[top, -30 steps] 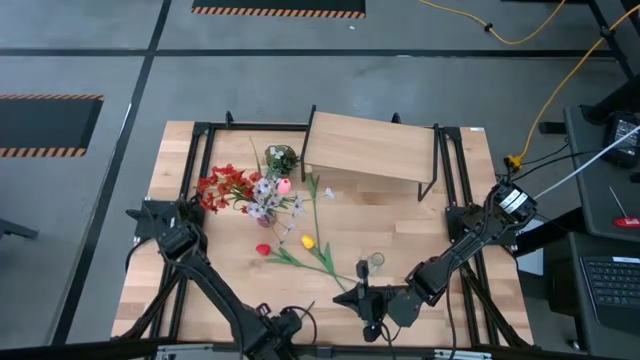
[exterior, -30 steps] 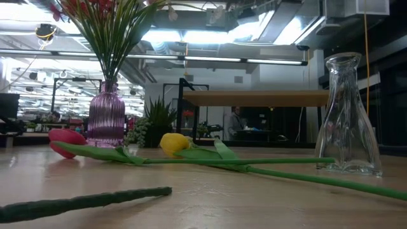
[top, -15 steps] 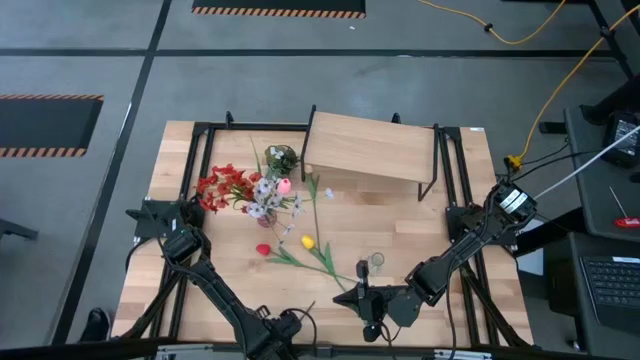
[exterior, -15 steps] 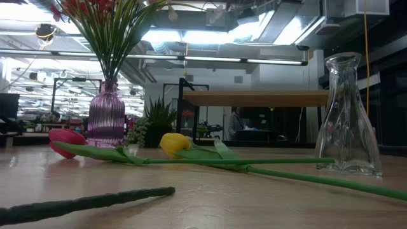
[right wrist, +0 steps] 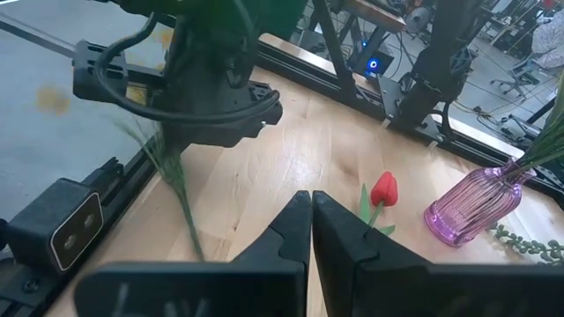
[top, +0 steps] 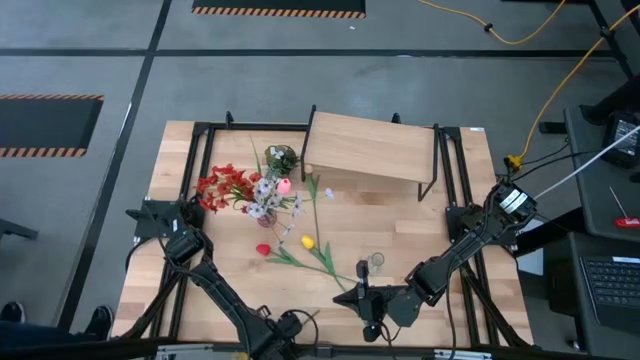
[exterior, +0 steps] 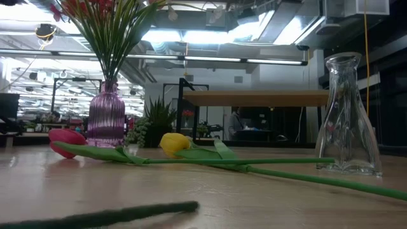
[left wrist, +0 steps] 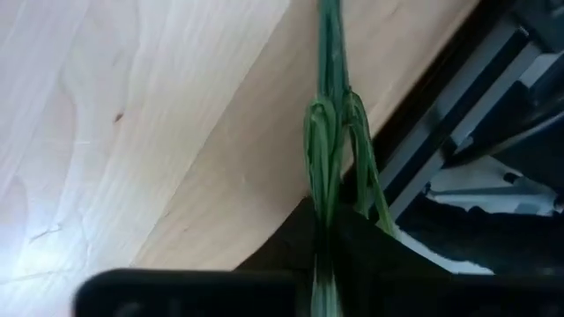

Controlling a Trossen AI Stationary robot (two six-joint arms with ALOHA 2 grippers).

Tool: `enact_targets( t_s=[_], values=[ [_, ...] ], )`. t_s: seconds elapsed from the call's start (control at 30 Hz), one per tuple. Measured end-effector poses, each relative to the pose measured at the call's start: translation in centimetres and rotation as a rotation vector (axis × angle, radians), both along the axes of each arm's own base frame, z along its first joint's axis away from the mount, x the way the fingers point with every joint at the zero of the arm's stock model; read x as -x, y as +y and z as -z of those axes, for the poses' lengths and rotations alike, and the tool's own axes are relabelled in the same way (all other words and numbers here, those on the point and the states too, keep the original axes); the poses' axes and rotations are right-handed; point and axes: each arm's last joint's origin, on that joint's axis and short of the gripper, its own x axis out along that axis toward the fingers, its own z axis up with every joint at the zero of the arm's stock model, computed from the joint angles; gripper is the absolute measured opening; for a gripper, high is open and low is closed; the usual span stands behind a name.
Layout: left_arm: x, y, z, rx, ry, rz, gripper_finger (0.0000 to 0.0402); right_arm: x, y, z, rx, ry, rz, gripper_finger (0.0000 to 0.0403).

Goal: Pick and place flowers into a vace then onto a shelf
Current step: Put the yellow flowers into the transparent vase

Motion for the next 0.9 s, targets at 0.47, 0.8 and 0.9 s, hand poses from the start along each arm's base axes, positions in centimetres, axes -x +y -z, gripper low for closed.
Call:
enact_targets(
  t_s=[0.47, 0.8, 0.9],
  values=[
    [1.2, 3.6, -6.6, -0.041, 0.058, 0.009, 0.0006, 1.1, -0.5, -2.7, -0.028, 0.014, -0.131, 0.0004],
    [0.7, 6.6, -10.6, -0.160, 0.146, 0.159, 0.0004, 2.4, -2.8, -5.2, -0.113, 0.016, -0.116, 0.0005],
    [0.3, 7.9, -11.9, -0.184, 0.165, 0.206, 0.0004, 2.3, -3.7, -4.4, -0.164, 0.003, -0.131, 0.0005]
  ],
)
